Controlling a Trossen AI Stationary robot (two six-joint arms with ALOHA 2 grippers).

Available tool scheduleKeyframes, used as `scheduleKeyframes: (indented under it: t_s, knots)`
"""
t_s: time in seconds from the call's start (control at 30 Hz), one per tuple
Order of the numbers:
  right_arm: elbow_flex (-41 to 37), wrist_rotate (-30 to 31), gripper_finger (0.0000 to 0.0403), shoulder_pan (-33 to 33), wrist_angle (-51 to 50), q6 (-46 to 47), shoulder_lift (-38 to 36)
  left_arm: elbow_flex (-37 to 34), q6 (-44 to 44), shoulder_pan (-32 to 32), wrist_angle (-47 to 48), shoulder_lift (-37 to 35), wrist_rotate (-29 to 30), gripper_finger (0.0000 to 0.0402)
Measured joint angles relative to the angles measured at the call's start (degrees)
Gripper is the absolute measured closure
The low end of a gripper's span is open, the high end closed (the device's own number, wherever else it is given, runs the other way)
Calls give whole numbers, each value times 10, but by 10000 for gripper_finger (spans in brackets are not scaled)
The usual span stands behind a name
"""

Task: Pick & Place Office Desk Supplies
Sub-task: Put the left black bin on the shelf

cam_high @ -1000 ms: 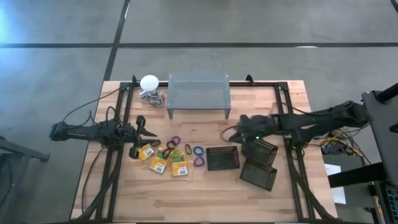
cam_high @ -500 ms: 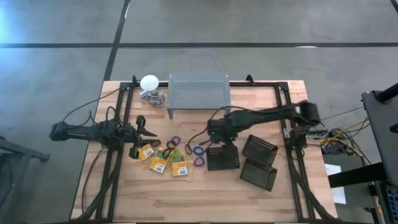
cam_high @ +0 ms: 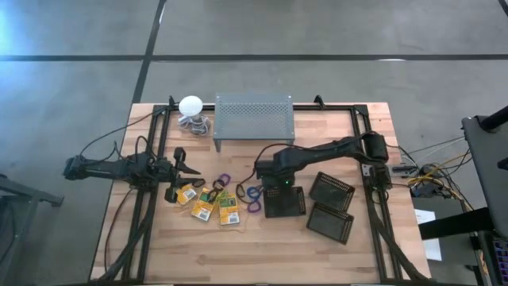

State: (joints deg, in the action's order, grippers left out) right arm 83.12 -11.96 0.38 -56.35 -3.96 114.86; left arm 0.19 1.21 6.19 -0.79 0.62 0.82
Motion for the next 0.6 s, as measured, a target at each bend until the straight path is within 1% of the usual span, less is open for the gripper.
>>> scheduleKeyframes:
  t_s: [0.1,0.13,0.27,0.4,0.5,0.6]
  knots:
    - [-5,-15,367,-2,2,15,-13,0,0,0,0,0,0,307]
    - [-8,-19,381,-2,4,20,-20,0,0,0,0,0,0,307]
    - [-20,-22,389,-3,16,46,-56,0,0,0,0,0,0,307]
    - [-41,-23,391,-14,69,94,-117,0,0,0,0,0,0,307]
    - [-61,-22,392,-28,136,151,-170,0,0,0,0,0,0,307]
    - [-87,-14,392,-45,238,216,-225,0,0,0,0,0,0,307]
